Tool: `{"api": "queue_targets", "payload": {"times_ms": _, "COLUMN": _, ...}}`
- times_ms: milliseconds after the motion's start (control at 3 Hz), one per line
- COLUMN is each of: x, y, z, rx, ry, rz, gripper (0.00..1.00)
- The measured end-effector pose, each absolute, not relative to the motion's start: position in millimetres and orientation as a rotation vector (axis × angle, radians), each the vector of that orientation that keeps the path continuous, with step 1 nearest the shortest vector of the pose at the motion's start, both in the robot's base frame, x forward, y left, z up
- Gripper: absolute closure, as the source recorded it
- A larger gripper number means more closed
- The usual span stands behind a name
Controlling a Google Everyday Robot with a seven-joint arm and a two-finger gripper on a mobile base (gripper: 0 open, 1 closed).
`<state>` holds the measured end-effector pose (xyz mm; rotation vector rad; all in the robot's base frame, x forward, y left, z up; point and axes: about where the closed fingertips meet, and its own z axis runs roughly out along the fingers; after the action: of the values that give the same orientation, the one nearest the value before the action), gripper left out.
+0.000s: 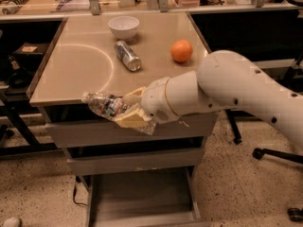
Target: Pick water bottle from bottom drawer and place on counter
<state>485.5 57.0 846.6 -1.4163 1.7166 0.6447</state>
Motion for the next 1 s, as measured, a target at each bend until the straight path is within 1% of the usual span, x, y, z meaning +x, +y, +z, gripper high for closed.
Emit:
{"api": "queue_targets", "payload": {"times_ms": 333, "x": 512, "y": 89, "z": 894, "rx": -1.462, "ry": 1.628, "rz": 0.624, "gripper": 1.00}}
{"api": "queue_targets", "payload": {"times_ms": 667, "x": 512, "y": 90, "z": 894, "rx": -1.464, "ry": 1.629, "rz": 0.627, "gripper": 1.00}}
{"api": "queue_targets", "payload": {"times_ms": 1000, "x": 532, "y": 102, "z": 901, "rx": -1.477, "ry": 1.629, "rz": 0.662, "gripper": 1.00}}
